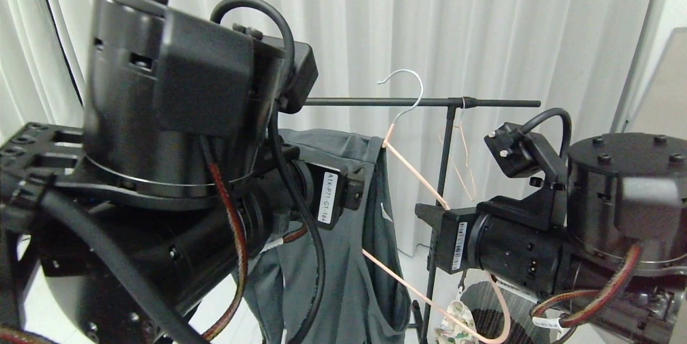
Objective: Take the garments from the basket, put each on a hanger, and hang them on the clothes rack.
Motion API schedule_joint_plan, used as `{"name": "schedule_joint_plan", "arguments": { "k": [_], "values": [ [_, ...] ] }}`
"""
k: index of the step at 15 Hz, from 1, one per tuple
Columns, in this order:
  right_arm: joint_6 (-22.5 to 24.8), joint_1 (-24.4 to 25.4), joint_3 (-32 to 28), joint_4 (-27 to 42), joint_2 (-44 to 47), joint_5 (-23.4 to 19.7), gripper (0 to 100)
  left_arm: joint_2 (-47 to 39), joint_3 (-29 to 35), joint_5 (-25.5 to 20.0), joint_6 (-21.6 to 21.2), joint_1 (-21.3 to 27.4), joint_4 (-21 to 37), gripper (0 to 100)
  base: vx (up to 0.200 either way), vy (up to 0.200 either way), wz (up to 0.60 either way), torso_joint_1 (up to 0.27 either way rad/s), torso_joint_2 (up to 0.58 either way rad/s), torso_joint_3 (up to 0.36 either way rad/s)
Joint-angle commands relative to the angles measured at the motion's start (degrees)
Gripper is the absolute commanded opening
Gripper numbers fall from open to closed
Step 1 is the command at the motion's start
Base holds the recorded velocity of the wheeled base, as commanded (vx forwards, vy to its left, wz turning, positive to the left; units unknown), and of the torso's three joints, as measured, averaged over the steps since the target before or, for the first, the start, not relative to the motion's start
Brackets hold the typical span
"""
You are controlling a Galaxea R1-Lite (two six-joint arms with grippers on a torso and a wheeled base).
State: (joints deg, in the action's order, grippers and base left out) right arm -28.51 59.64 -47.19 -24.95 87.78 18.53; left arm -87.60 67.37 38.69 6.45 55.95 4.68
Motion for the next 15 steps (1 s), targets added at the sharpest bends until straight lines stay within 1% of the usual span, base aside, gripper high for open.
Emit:
{"name": "schedule_joint_plan", "arguments": {
  "k": [1,4,5,6,7,8,9,10,11,12,13,15],
  "values": [
    [2.8,-1.5,3.9,-2.6,-3.1,0.0,0,1.7,-1.2,0.0,0.1,0.3,0.1,100,0.000,0.000,0.00,0.000,0.00,0.000],
    [5.8,-2.9,7.2,-4.4,-5.2,0.0,0,5.3,-5.4,-0.2,0.1,0.7,0.1,100,0.000,0.000,0.00,0.000,0.00,0.000],
    [7.9,-3.3,9.0,-7.2,-5.8,0.0,0,8.0,-8.6,-0.5,0.1,0.7,0.1,100,0.000,0.000,0.00,0.000,0.00,0.000],
    [10.8,-3.4,10.9,-9.0,-6.7,0.0,0,10.5,-11.0,-2.0,-0.1,0.2,0.0,100,0.000,0.000,0.00,0.000,0.00,0.000],
    [13.6,-3.5,13.0,-10.0,-8.2,-0.2,0,13.5,-12.5,-5.2,-0.6,-0.1,0.0,100,0.000,0.000,0.00,0.000,0.00,0.000],
    [14.5,-3.5,13.9,-10.2,-8.9,-0.2,0,14.8,-13.0,-7.0,-1.0,-0.1,0.0,100,0.000,0.000,0.00,0.000,0.00,0.000],
    [16.2,-3.4,16.3,-10.7,-11.2,-0.3,0,18.2,-15.0,-12.1,-4.2,-1.7,0.0,100,0.000,0.000,0.00,0.000,0.00,0.000],
    [17.3,-3.3,17.8,-11.5,-13.2,-0.4,0,19.3,-16.8,-14.4,-7.2,-4.6,0.0,100,0.000,0.000,0.00,0.000,0.00,0.000],
    [18.0,-3.3,18.6,-11.6,-14.1,-0.6,0,19.5,-17.4,-15.3,-8.5,-6.2,0.0,100,0.000,0.000,0.00,0.000,0.00,0.000],
    [21.2,-3.3,21.3,-11.6,-18.1,-2.7,0,19.7,-17.7,-19.4,-12.5,-10.8,0.0,100,0.000,0.000,0.00,0.000,0.00,0.000],
    [23.4,-3.3,23.3,-11.5,-21.0,-5.5,0,19.8,-17.7,-23.8,-14.1,-12.5,0.0,100,0.000,0.000,0.00,0.000,0.00,0.000],
    [26.4,-3.3,26.4,-10.3,-25.2,-9.5,0,19.8,-18.7,-31.6,-16.1,-13.4,0.0,100,0.000,0.000,0.00,0.000,0.00,0.000]
  ]
}}
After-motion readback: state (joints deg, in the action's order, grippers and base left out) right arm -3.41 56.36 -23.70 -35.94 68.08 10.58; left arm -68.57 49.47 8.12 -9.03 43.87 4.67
